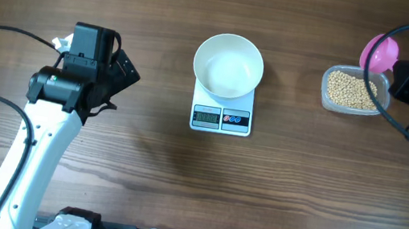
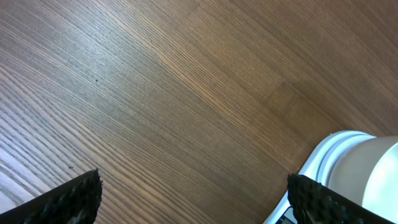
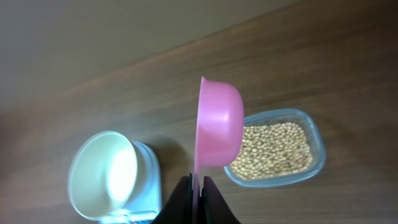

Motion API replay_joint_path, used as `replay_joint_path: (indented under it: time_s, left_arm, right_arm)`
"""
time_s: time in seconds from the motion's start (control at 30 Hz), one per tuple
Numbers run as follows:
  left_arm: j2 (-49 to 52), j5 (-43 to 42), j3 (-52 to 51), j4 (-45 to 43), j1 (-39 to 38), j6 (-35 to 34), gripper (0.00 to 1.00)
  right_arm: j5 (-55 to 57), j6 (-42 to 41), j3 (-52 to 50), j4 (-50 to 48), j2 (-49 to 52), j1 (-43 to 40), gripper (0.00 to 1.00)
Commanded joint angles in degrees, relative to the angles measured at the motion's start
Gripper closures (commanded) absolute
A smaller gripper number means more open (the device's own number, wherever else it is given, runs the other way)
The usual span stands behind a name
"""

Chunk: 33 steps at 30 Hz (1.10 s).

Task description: Scoop item into bowl and weigh 150g on scale

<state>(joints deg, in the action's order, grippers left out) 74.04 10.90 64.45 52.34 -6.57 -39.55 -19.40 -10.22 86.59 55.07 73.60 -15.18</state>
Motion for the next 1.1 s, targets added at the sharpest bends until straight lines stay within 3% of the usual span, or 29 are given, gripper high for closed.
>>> replay_joint_path:
  time_s: [0.0,0.33,1.07]
  left_arm:
    - [0.2,1.0,0.1,0.0,0.4,0.3,0.00]
    - [0.2,1.0,0.1,0.0,0.4,0.3,0.00]
    - [0.2,1.0,0.1,0.1,0.4,0.3,0.00]
  right_arm:
    - [0.1,-11.8,-0.1,-0.4,-0.2,0.2,0.96]
    - [0.1,-24.9,-0.1,-0.5,-0.2,0.2,0.96]
    - [1.9,-26.3,-0.1,-1.7,-0.2,0.2,0.96]
